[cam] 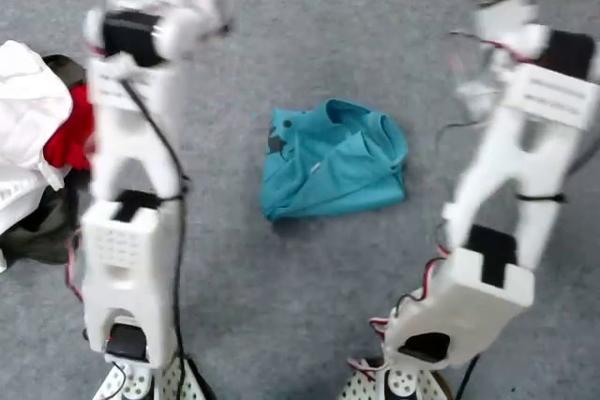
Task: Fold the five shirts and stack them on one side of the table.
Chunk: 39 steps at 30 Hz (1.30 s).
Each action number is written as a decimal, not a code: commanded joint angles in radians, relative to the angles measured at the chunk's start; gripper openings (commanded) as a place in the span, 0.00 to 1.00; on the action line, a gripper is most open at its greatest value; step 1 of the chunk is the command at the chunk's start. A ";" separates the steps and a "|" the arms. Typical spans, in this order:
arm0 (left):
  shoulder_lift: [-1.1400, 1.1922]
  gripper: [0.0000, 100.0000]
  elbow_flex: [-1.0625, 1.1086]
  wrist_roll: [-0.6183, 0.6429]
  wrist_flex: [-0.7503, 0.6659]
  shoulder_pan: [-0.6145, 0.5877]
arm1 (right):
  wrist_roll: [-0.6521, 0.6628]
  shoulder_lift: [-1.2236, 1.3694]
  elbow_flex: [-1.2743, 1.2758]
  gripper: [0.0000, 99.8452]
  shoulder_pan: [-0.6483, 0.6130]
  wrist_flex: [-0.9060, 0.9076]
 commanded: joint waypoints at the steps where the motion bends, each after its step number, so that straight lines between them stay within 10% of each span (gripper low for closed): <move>1: -0.098 0.03 0.306 -0.046 0.008 -0.096 | -0.072 -0.041 0.071 0.04 -0.160 0.009; 7: -0.390 0.03 0.734 -0.227 0.006 -0.170 | -0.091 -0.033 0.225 0.22 -0.370 -0.046; 21: -0.876 0.03 1.940 -0.341 -0.387 -0.282 | -0.086 0.346 0.036 0.21 -0.445 -0.222; 31: -0.991 0.03 2.127 -0.345 -0.453 -0.289 | -0.084 0.533 -0.107 0.01 -0.428 -0.104; 39: -1.020 0.03 2.127 -0.345 -0.454 -0.289 | 0.018 0.533 -0.180 0.04 -0.261 0.006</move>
